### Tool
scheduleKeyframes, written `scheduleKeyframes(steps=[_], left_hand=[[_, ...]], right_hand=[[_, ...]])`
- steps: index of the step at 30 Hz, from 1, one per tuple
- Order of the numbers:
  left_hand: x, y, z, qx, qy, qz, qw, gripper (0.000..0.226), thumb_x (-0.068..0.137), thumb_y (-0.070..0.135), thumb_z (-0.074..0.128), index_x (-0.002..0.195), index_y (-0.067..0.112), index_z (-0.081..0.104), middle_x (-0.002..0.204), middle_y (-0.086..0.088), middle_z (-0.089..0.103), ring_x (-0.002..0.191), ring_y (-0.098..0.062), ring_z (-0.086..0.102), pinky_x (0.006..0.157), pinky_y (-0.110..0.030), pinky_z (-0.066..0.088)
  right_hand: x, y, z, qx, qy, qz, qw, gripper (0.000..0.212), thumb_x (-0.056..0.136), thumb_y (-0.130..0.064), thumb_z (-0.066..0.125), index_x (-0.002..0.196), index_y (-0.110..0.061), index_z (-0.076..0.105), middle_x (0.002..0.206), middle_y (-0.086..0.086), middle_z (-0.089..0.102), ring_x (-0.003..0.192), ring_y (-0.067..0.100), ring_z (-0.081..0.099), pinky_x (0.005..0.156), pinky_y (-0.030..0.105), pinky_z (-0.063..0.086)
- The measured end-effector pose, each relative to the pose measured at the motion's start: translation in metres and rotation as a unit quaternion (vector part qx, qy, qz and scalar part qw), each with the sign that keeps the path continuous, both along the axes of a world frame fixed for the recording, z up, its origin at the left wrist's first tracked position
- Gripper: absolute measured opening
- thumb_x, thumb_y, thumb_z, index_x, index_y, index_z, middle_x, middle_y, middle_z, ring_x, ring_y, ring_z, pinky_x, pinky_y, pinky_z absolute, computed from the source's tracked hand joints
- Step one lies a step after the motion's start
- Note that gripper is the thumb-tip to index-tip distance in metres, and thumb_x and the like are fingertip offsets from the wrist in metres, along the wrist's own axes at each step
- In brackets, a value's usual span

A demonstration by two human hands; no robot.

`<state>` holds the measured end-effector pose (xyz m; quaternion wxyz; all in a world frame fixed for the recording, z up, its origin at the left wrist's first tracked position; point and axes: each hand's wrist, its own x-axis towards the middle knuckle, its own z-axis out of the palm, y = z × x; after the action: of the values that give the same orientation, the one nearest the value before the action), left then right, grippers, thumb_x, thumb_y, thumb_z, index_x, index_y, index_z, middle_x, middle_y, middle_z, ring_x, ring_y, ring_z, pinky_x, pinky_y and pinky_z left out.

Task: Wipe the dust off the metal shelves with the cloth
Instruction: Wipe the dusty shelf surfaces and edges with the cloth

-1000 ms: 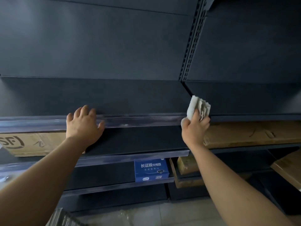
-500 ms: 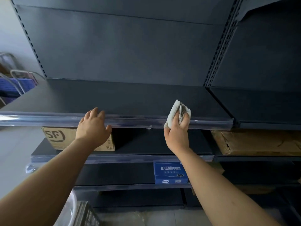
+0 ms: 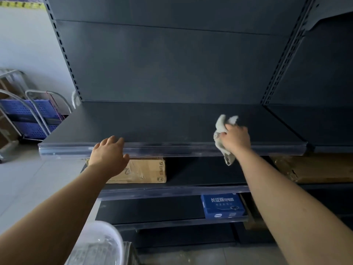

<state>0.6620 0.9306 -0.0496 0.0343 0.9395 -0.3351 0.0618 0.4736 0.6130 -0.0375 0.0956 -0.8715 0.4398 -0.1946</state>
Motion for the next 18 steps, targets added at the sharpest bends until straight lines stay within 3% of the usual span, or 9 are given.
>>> scheduleKeyframes(steps=[2, 5, 6, 10, 12, 14, 16, 18], left_hand=[[0.011, 0.009, -0.001, -0.008, 0.014, 0.007, 1.0, 0.055, 0.089, 0.04, 0.054, 0.135, 0.014, 0.043, 0.141, -0.008, 0.047, 0.131, -0.029, 0.042, 0.103, -0.043, 0.04], [0.023, 0.02, -0.003, -0.034, 0.031, 0.007, 0.999, 0.053, 0.09, 0.034, 0.054, 0.137, 0.013, 0.041, 0.141, -0.007, 0.048, 0.132, -0.028, 0.041, 0.098, -0.043, 0.045], [0.025, 0.024, -0.004, -0.037, 0.03, 0.002, 0.999, 0.054, 0.09, 0.033, 0.053, 0.138, 0.013, 0.04, 0.142, -0.006, 0.047, 0.133, -0.027, 0.04, 0.098, -0.043, 0.045], [0.033, 0.038, -0.006, -0.029, 0.003, -0.015, 0.999, 0.055, 0.091, 0.033, 0.051, 0.141, 0.014, 0.038, 0.146, -0.003, 0.044, 0.135, -0.023, 0.039, 0.107, -0.04, 0.036], [0.037, 0.047, -0.006, -0.033, -0.002, -0.01, 0.999, 0.054, 0.09, 0.03, 0.053, 0.139, 0.013, 0.039, 0.144, -0.004, 0.046, 0.134, -0.024, 0.039, 0.108, -0.039, 0.034], [0.043, 0.059, -0.005, -0.035, -0.006, -0.003, 0.999, 0.051, 0.089, 0.028, 0.054, 0.136, 0.012, 0.042, 0.142, -0.005, 0.048, 0.133, -0.024, 0.04, 0.108, -0.039, 0.033], [0.051, 0.071, -0.004, -0.032, -0.017, 0.001, 0.999, 0.047, 0.089, 0.027, 0.053, 0.132, 0.011, 0.045, 0.138, -0.006, 0.05, 0.131, -0.025, 0.042, 0.107, -0.039, 0.034], [0.058, 0.08, -0.002, -0.028, -0.023, 0.006, 0.999, 0.047, 0.089, 0.028, 0.054, 0.132, 0.011, 0.046, 0.138, -0.007, 0.051, 0.13, -0.026, 0.042, 0.107, -0.041, 0.034]], right_hand=[[0.013, 0.001, -0.005, 0.1, 0.034, 0.034, 0.994, 0.047, 0.093, -0.036, 0.019, 0.129, -0.02, 0.046, 0.135, 0.015, 0.047, 0.117, 0.033, 0.045, 0.082, 0.036, 0.034], [0.051, 0.029, -0.01, 0.07, 0.082, 0.093, 0.99, 0.048, 0.095, -0.031, 0.023, 0.142, -0.021, 0.026, 0.153, 0.017, 0.019, 0.13, 0.032, 0.03, 0.086, 0.036, 0.033], [0.066, 0.046, -0.011, 0.062, 0.103, 0.114, 0.986, 0.051, 0.095, -0.029, 0.027, 0.144, -0.02, 0.021, 0.153, 0.018, 0.017, 0.131, 0.032, 0.028, 0.089, 0.037, 0.035], [0.125, 0.129, -0.012, 0.055, 0.102, 0.161, 0.98, 0.046, 0.091, -0.02, 0.037, 0.136, -0.015, 0.038, 0.133, 0.016, 0.048, 0.121, 0.033, 0.044, 0.077, 0.032, 0.038], [0.15, 0.17, -0.006, 0.078, 0.065, 0.251, 0.963, 0.048, 0.091, -0.015, 0.035, 0.138, -0.012, 0.034, 0.13, 0.014, 0.052, 0.121, 0.034, 0.042, 0.076, 0.032, 0.039], [0.163, 0.197, 0.007, 0.183, -0.033, 0.306, 0.934, 0.036, 0.091, -0.012, 0.034, 0.122, -0.009, 0.052, 0.11, 0.01, 0.064, 0.105, 0.033, 0.054, 0.072, 0.03, 0.042], [0.166, 0.206, 0.016, 0.262, -0.14, 0.292, 0.909, 0.034, 0.089, -0.01, 0.035, 0.111, -0.013, 0.061, 0.096, 0.006, 0.065, 0.089, 0.028, 0.059, 0.07, 0.029, 0.043], [0.155, 0.195, 0.023, 0.227, -0.212, 0.243, 0.919, 0.036, 0.087, -0.01, 0.037, 0.113, -0.019, 0.061, 0.095, 0.004, 0.063, 0.086, 0.027, 0.058, 0.069, 0.028, 0.04]])
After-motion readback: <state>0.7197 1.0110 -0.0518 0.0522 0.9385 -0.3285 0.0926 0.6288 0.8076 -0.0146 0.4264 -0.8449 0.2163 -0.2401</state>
